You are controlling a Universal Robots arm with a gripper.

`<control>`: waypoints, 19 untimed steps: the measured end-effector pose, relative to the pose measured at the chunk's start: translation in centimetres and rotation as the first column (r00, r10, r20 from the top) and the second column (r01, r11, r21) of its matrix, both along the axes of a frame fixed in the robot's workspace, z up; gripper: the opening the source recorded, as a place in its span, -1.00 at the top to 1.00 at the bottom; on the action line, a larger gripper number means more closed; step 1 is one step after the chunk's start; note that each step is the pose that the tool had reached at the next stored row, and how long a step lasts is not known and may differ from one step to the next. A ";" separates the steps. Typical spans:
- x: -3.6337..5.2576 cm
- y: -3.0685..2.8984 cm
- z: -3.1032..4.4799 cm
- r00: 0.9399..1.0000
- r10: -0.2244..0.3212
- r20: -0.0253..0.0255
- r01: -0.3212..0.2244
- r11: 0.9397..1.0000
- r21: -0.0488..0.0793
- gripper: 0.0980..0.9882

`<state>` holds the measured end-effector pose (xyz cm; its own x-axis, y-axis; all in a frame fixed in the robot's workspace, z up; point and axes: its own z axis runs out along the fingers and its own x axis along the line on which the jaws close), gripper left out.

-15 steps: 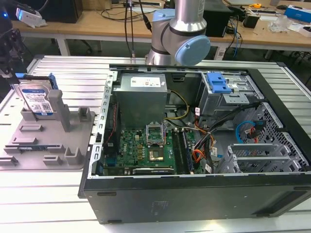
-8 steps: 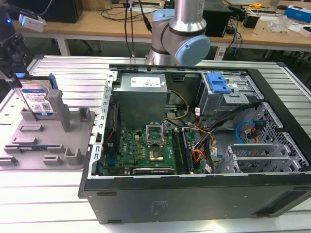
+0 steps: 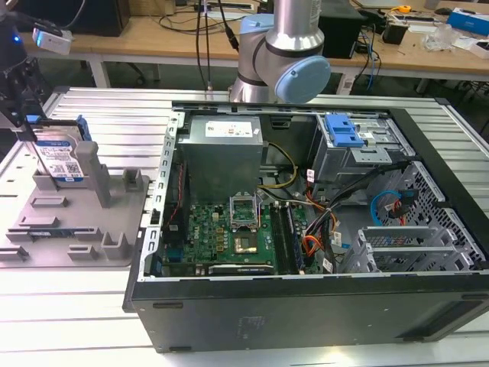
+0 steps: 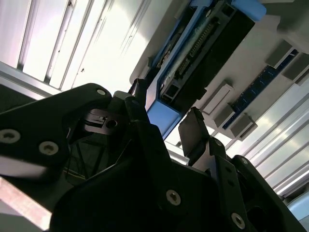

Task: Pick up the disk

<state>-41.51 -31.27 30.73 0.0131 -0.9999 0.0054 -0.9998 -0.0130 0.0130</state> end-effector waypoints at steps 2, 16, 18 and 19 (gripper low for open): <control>0.00 0.02 -0.17 1.000 0.000 0.000 0.000 1.000 0.000 0.00; -0.12 0.11 -0.85 1.000 -0.006 0.000 0.006 1.000 0.000 0.00; -0.11 0.11 -0.87 1.000 -0.006 0.000 0.006 1.000 0.000 0.00; -0.07 0.12 -0.88 1.000 -0.007 0.000 0.007 1.000 0.000 0.00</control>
<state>-41.58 -31.15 29.85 0.0065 -1.0000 0.0053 -0.9999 -0.0064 0.0128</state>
